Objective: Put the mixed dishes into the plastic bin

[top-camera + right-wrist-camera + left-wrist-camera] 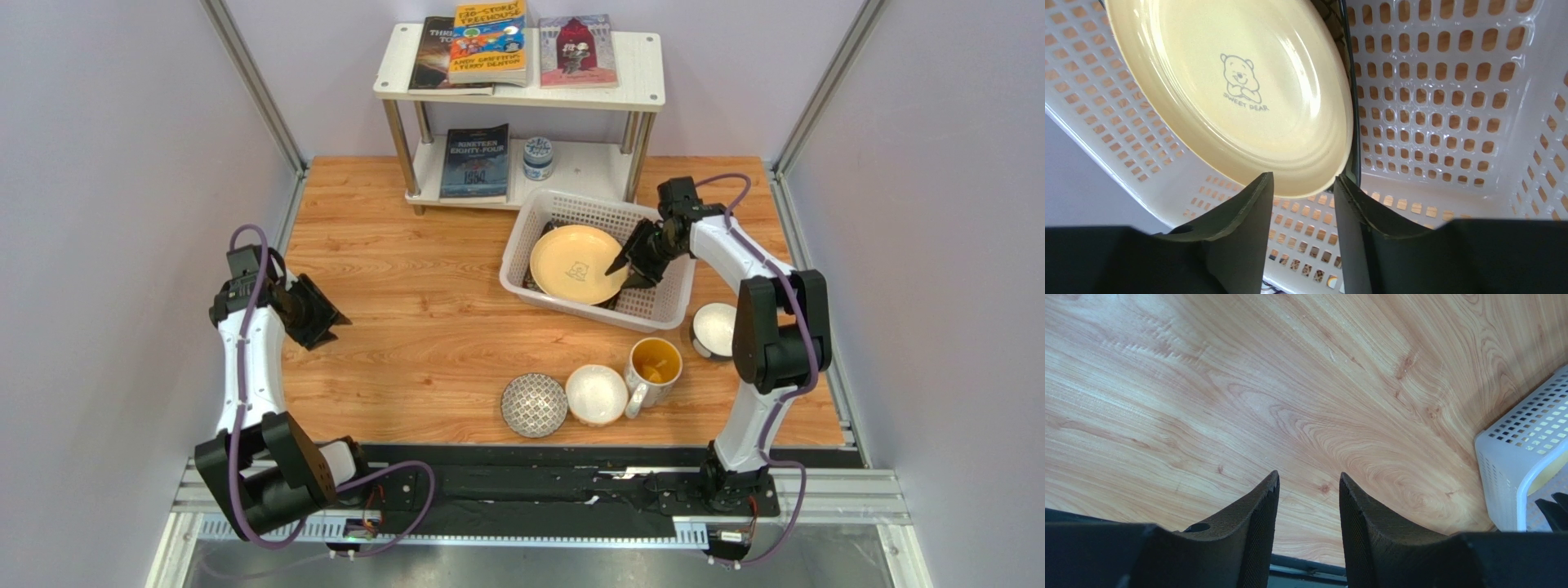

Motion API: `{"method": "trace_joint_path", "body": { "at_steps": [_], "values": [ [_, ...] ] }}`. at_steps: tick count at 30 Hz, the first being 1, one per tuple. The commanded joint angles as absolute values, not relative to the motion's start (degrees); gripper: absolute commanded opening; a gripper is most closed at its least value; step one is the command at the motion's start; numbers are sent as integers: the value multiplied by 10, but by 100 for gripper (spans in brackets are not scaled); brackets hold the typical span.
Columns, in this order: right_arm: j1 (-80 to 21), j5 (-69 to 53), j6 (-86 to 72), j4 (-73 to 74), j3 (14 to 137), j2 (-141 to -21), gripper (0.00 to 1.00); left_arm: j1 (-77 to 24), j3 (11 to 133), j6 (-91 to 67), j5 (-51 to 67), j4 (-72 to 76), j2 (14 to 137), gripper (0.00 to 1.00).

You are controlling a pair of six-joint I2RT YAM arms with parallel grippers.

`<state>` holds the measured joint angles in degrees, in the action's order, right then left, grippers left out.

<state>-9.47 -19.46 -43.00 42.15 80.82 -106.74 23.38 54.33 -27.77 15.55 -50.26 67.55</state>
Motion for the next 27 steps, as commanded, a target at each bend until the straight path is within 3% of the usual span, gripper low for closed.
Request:
{"method": "trace_joint_path", "body": {
  "at_steps": [1,9,17,27],
  "values": [
    [-96,-189,-425,410,790,-1002,48,239,535,-272,164,-486,657,47],
    [-150,-153,-410,453,860,-979,50,239,529,-272,174,-483,654,46],
    [-200,-183,-435,374,908,-1113,50,239,541,-278,193,-491,646,45],
    [-241,-206,-434,365,927,-1137,49,238,519,-278,206,-483,636,45]
  ]
}}
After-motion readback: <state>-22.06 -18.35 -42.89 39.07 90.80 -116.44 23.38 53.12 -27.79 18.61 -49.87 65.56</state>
